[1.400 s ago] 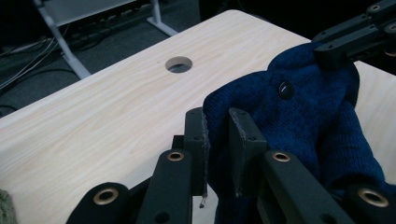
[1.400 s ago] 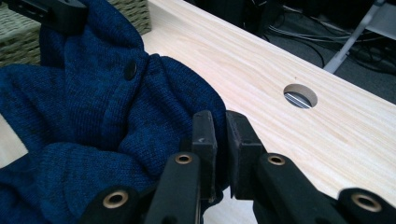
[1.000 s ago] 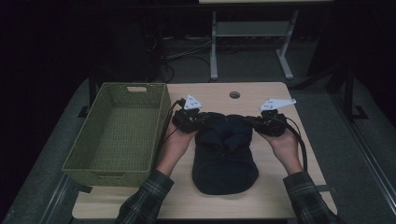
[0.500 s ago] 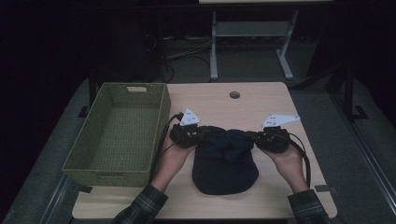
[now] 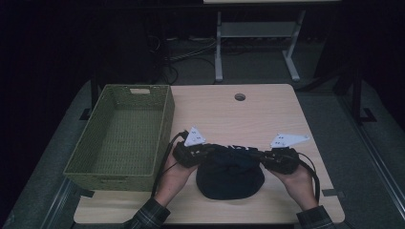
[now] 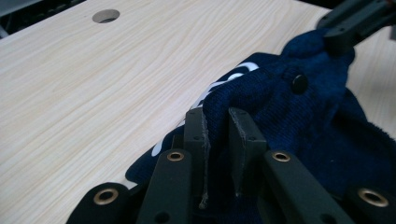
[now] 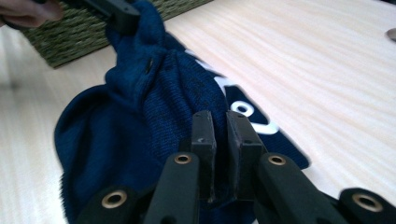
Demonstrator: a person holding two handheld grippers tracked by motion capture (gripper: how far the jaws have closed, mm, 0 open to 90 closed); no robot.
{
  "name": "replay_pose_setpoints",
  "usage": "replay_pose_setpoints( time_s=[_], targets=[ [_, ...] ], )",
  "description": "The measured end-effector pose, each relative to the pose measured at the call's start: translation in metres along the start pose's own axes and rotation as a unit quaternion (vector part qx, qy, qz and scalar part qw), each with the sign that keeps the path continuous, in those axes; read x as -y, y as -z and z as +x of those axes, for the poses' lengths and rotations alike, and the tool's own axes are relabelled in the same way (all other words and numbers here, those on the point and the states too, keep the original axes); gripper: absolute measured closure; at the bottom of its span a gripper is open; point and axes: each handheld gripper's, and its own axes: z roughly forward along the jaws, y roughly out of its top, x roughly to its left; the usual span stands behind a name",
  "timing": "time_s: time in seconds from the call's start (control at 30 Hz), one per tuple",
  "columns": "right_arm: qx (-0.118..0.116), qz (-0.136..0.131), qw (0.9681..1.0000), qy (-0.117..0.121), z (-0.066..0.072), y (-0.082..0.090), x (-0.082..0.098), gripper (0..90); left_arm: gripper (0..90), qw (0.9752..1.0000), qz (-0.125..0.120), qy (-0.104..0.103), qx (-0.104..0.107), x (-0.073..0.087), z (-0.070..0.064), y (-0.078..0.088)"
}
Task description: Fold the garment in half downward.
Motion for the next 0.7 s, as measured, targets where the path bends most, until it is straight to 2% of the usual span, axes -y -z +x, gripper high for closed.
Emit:
replay_pose_setpoints(
  time_s=[0.1,0.17,0.2,0.3,0.5,0.7],
  targets=[
    [-0.007,0.001,1.0,-0.004,0.007,-0.001,0.006,82.2,78.3,1.0,0.002,-0.002,0.0,0.0,-0.001,0.0],
    [-0.004,0.004,1.0,0.001,0.011,0.0,0.01,82.2,78.2,0.9998,0.001,0.008,0.017,0.003,-0.002,0.001],
    [-0.006,0.003,1.0,-0.002,0.012,0.001,0.012,82.2,78.2,0.9994,-0.003,0.019,0.028,0.005,-0.002,0.002],
    [-0.013,-0.002,0.9998,-0.012,0.013,0.005,0.017,82.2,78.0,0.9983,-0.003,0.033,0.047,0.013,-0.005,0.003],
    [-0.016,0.006,0.9998,-0.007,0.019,0.005,0.023,81.6,77.2,0.9975,0.003,0.038,0.059,0.026,-0.011,0.004],
    [-0.025,0.007,0.9995,-0.018,0.024,0.006,0.03,79.2,73.4,0.9957,0.0,0.051,0.077,0.036,-0.013,0.006]
  ],
)
